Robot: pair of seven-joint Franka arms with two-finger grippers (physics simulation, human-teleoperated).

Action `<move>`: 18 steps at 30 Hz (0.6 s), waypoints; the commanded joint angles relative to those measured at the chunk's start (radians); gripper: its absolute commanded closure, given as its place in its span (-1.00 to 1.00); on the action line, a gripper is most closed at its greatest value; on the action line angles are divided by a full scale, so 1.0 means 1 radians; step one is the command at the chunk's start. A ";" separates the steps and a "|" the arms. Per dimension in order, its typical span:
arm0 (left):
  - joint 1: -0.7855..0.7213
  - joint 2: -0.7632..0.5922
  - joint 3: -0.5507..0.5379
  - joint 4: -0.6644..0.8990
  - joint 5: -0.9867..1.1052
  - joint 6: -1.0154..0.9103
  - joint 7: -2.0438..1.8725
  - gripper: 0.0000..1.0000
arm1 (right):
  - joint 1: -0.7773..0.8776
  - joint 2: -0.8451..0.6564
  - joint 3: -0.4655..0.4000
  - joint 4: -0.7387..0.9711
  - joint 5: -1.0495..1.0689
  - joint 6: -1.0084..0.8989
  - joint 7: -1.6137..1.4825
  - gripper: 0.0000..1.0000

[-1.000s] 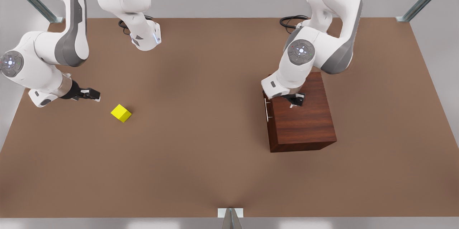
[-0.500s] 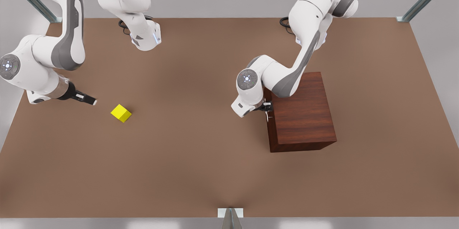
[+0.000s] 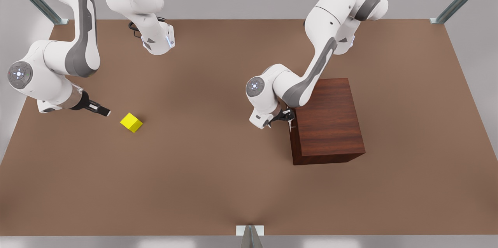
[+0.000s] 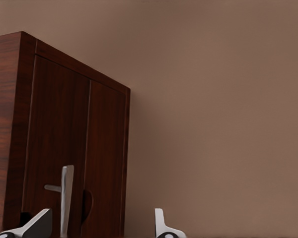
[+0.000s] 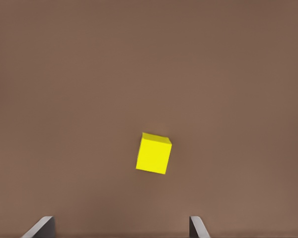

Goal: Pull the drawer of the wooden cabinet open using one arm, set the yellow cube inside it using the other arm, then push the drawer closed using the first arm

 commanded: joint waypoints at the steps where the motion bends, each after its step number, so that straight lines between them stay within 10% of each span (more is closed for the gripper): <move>1: -0.005 -0.001 0.001 -0.005 0.023 -0.008 -0.195 -1.00 | -0.013 0.000 0.000 0.001 0.001 -0.003 0.086 -1.00; 18: -0.009 0.002 0.001 -0.025 0.076 -0.025 -0.169 -1.00 | -0.013 0.012 0.000 0.020 -0.002 -0.011 0.090 -1.00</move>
